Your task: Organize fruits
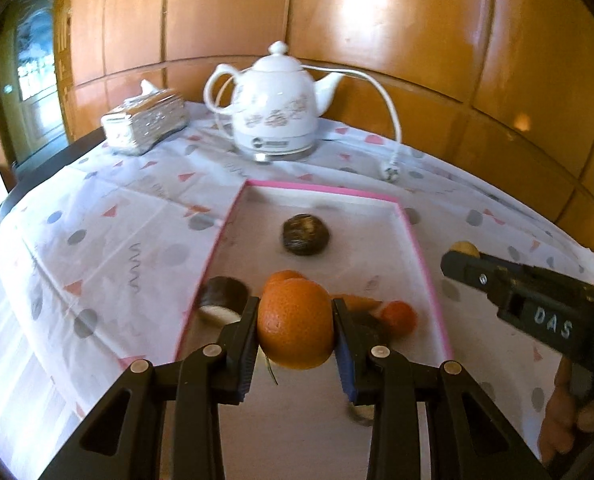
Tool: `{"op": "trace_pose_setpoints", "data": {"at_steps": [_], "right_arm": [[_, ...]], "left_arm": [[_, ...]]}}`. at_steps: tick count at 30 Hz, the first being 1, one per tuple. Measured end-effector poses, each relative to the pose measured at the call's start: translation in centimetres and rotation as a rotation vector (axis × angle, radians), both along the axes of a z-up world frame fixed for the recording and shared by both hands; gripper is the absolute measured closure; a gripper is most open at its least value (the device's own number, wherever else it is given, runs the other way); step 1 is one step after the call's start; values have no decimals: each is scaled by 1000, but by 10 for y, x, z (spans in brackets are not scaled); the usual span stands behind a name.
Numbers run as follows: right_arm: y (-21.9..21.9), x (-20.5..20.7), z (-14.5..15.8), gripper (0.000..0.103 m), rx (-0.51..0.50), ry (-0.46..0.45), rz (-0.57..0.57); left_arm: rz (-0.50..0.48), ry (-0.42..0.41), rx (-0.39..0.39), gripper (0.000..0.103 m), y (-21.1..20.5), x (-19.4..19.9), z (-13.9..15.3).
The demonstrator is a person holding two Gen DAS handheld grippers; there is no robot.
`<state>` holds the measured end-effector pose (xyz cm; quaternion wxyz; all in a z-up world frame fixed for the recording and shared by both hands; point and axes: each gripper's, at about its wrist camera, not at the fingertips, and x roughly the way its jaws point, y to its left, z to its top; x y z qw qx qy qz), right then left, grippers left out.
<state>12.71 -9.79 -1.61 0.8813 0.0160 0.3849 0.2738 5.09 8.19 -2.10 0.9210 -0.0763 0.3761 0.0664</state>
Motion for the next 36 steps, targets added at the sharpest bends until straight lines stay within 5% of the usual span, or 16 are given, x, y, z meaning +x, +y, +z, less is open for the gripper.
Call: {"op": "trace_pose_setpoints", "data": {"at_steps": [9, 17, 23, 36], "right_arm": [[46, 22, -15, 78, -53, 42, 51], [53, 29, -26, 71, -47, 84, 50], [46, 22, -21, 71, -45, 61, 30], [36, -23, -5, 68, -86, -39, -40]], "left_arm": [[36, 10, -27, 67, 13, -5, -5], [54, 2, -38, 47, 18, -7, -5], [54, 2, -34, 47, 15, -9, -5], [66, -63, 9, 24, 11, -22, 15]]}}
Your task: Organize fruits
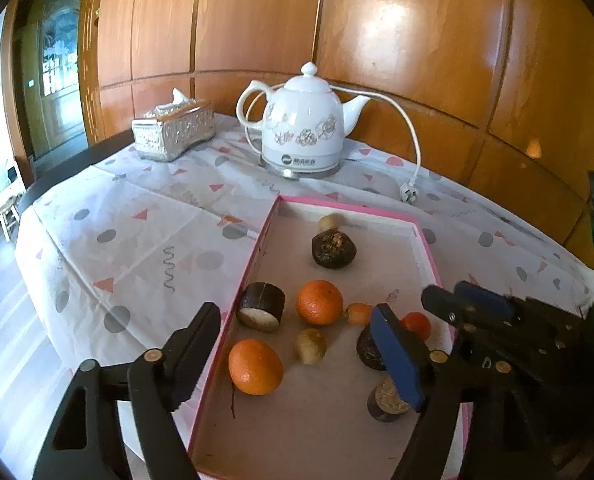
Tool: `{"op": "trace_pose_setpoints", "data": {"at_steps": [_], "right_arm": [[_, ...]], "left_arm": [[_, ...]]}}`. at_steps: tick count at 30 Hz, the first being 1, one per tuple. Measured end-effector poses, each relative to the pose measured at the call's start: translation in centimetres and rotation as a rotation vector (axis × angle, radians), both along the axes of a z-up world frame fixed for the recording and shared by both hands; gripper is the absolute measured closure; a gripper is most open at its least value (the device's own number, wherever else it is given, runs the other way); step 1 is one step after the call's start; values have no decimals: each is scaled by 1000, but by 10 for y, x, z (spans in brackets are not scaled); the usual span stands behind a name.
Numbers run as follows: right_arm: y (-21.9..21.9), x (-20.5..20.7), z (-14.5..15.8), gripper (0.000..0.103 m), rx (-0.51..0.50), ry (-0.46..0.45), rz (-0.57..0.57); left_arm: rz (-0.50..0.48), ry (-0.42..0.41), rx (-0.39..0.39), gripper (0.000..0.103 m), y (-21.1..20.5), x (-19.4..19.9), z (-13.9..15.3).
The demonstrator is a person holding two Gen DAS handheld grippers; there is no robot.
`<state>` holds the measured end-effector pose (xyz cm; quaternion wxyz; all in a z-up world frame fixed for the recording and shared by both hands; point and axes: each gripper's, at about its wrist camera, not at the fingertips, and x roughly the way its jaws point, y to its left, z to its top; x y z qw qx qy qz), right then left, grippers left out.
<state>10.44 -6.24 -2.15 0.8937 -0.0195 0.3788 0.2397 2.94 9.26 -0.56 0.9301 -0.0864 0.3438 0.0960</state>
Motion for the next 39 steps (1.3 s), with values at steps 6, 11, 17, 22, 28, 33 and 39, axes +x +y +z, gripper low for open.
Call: {"op": "trace_pose_setpoints", "data": {"at_steps": [6, 11, 17, 22, 28, 33, 39], "right_arm": [[-16, -25, 0, 68, -1, -25, -68], [-28, -43, -4, 68, -11, -39, -105], [-35, -52, -8, 68, -17, -38, -117], [-36, -54, -8, 68, -16, -35, -115], [-31, -58, -8, 68, -22, -43, -97], [-27, -60, -8, 68, -28, -45, -89], [-27, -61, -8, 68, -30, -48, -89]], "left_arm": [[-8, -25, 2, 10, -5, -11, 6], [-7, -34, 4, 0, -11, -19, 8], [-12, -48, 10, 0, -17, -24, 11], [-5, -57, 35, 0, -22, -27, 15], [16, -48, 36, 0, -21, -28, 16], [20, -52, 37, 0, -18, -29, 17], [25, -46, 33, 0, -19, -29, 16]]}}
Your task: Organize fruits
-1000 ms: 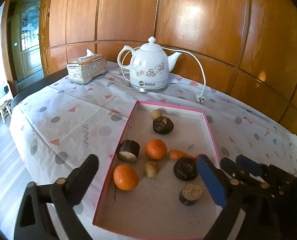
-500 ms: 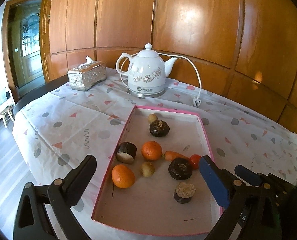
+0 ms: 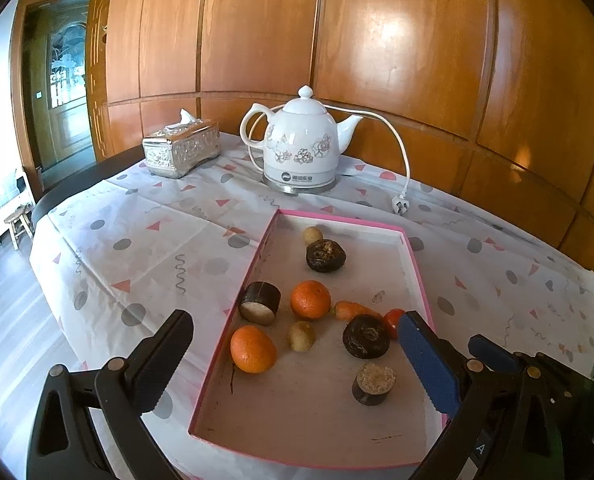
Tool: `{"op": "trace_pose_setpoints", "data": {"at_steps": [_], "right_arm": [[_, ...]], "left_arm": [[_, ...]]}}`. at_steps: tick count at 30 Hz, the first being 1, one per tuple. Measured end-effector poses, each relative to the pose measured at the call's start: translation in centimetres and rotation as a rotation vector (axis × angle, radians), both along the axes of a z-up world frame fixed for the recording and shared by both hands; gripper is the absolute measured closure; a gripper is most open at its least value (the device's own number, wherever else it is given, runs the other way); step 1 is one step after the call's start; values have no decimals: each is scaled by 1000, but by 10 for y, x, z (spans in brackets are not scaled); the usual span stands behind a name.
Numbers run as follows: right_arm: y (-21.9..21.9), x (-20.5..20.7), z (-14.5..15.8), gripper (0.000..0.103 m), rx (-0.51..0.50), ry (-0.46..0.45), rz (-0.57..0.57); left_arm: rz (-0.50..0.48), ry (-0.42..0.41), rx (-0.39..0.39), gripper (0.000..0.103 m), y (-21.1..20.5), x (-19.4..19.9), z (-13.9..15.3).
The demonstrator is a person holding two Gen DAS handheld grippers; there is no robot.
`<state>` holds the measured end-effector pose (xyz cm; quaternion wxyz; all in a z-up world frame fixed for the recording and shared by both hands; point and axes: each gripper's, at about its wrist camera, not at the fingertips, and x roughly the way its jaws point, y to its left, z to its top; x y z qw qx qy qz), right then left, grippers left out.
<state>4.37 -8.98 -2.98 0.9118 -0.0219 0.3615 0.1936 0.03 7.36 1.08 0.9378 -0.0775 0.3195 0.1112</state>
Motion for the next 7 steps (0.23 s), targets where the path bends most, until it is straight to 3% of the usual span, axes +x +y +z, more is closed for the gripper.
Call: {"op": "trace_pose_setpoints", "data": {"at_steps": [7], "right_arm": [[-1, 0, -1, 68, 2, 0, 0]], "left_arm": [[-5, -10, -11, 1, -1, -1, 1]]}}
